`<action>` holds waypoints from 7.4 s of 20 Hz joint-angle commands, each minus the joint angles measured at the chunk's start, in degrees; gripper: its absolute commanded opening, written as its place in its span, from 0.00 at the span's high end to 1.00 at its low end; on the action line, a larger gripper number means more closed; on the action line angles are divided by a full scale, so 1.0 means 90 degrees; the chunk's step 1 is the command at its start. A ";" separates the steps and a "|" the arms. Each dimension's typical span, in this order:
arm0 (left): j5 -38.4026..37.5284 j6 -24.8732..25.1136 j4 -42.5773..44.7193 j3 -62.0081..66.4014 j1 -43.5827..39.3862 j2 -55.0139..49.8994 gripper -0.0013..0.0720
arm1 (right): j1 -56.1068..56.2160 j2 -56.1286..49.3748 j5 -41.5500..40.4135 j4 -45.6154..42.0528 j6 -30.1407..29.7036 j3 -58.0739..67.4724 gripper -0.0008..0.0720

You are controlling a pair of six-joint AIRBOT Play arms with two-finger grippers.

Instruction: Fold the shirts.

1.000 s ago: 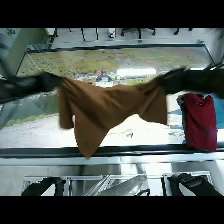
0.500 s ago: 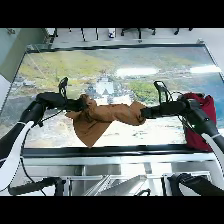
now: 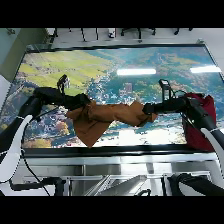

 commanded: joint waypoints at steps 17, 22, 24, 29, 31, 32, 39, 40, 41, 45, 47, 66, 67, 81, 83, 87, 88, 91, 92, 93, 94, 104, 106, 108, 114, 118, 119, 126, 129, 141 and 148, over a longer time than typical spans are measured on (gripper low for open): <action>0.0202 -0.0933 0.0367 -0.5027 0.0243 0.3099 0.05 | 0.0170 -0.0918 -0.1321 0.2084 -0.1525 -0.0430 0.49; -0.0685 -0.0933 -0.0022 -0.5015 -0.0316 0.2363 0.05 | 0.0209 -0.1326 -0.0821 0.2161 -0.1552 -0.0418 0.49; -0.0816 -0.0933 -0.0019 -0.4719 -0.0610 0.1863 0.05 | 0.0211 -0.1326 -0.0784 0.2208 -0.1552 -0.0393 0.49; -0.0913 -0.0925 0.0044 -0.3725 -0.0959 0.1030 0.36 | 0.0245 -0.1324 -0.0782 0.2705 -0.1775 -0.0204 0.78; -0.0911 -0.0920 0.0041 -0.3541 -0.0959 0.0916 0.89 | 0.0296 -0.1326 -0.0721 0.2861 -0.1792 -0.0177 0.96; -0.0918 -0.0918 0.0044 -0.3475 -0.0959 0.0920 0.96 | 0.0325 -0.1326 -0.0646 0.2902 -0.1795 -0.0172 0.96; 0.0352 -0.1005 0.0891 -0.1906 -0.0568 0.2438 0.96 | -0.0245 -0.0559 -0.2064 0.2987 -0.1676 0.2093 0.96; 0.0746 -0.1030 0.0923 -0.1435 -0.0299 0.2832 0.96 | -0.0549 -0.0253 -0.2229 0.3002 -0.1532 0.2900 0.96; 0.1141 -0.1030 0.0928 -0.0867 0.0041 0.3235 0.96 | -0.0833 0.0024 -0.2244 0.2999 -0.1452 0.3687 0.96; 0.1715 -0.1030 0.0872 0.1622 0.1328 0.4408 0.96 | -0.2001 0.0670 -0.2229 0.2975 -0.1236 0.6875 0.96; 0.1535 -0.1025 0.0801 0.2667 0.1744 0.4731 0.96 | -0.2295 0.0889 -0.2164 0.2948 -0.1234 0.7618 0.96; 0.0318 -0.0350 0.1639 0.0408 0.0882 0.0969 0.96 | -0.1263 -0.3089 -0.1316 0.2596 -0.0911 0.6154 0.96; 0.0180 -0.0347 0.1639 0.0182 0.0879 0.0729 0.96 | -0.1219 -0.3395 -0.1445 0.2596 -0.0833 0.6154 0.96; -0.0257 -0.0342 0.1700 -0.0236 0.1100 -0.0410 0.96 | -0.2052 -0.1914 -0.4847 0.0500 0.0301 0.4915 0.68; -0.0219 -0.0342 0.1698 -0.0236 0.1273 -0.0410 0.96 | -0.1965 -0.0702 -0.4289 0.0301 0.0488 0.2973 0.68; -0.0041 -0.0342 0.1695 -0.0236 0.1498 -0.0408 0.96 | -0.1904 0.1501 -0.2742 0.1902 0.0675 -0.1489 0.30; -0.0036 -0.0342 0.1698 -0.0236 0.1496 -0.0406 0.96 | -0.1858 0.1829 -0.2385 0.2516 0.0610 -0.2361 0.30; -0.0061 -0.0335 0.1698 -0.0236 0.1457 -0.0406 0.96 | -0.1112 0.2242 -0.1246 0.3058 0.0617 -0.4029 0.31; -0.0075 -0.0321 0.1695 -0.0236 0.1443 -0.0406 0.96 | -0.0765 0.2186 -0.0908 0.3111 0.0741 -0.4248 0.31; -0.0073 -0.0301 0.1693 -0.0236 0.1443 -0.0406 0.96 | -0.0427 0.2079 -0.0607 0.3177 0.0850 -0.4286 0.31; -0.0073 -0.0299 0.1693 -0.0236 0.1443 -0.0406 0.96 | -0.0172 0.1970 -0.0333 0.3305 0.0872 -0.4267 0.31; -0.0015 -0.0180 0.1690 -0.0236 0.1443 -0.0406 0.96 | 0.1030 0.0622 0.0913 0.4053 0.0877 -0.3648 0.46; 0.0012 -0.0177 0.1688 -0.0236 0.1443 -0.0406 0.96 | 0.1042 0.0418 0.0933 0.4053 0.0712 -0.3305 0.70; 0.0034 -0.0177 0.1688 -0.0236 0.1445 -0.0328 0.96 | 0.1042 0.0427 0.0920 0.4051 0.0328 -0.2919 0.96; -0.0202 -0.0180 0.0967 0.0347 0.1688 0.2132 0.96 | -0.0182 0.2030 -0.0066 0.3980 -0.0661 -0.0206 0.96; -0.1248 -0.0180 0.0872 0.1615 0.1773 0.4794 0.96 | -0.1938 0.2807 -0.1132 0.3808 -0.1222 0.3317 0.96; -0.1460 -0.0180 0.0901 0.1953 0.1775 0.5328 0.96 | -0.2339 0.2834 -0.1367 0.3786 -0.1297 0.4158 0.96; -0.0889 -0.0984 0.2033 0.3786 0.1773 0.6263 0.96 | -0.3315 0.2827 -0.1729 0.3784 -0.1549 0.6768 0.96; 0.0015 -0.1025 0.1787 0.4073 0.1773 0.5552 0.96 | -0.3315 0.2501 -0.2334 0.3767 -0.1547 0.6737 0.96; -0.1923 -0.0347 0.1207 0.0867 0.0401 0.0668 0.96 | -0.1387 -0.0782 0.0262 0.2334 -0.1717 0.2467 0.96; -0.1214 -0.0646 0.1141 0.3424 0.0848 -0.3313 0.96 | -0.1979 -0.4772 0.0250 0.3665 -0.1722 0.4847 0.96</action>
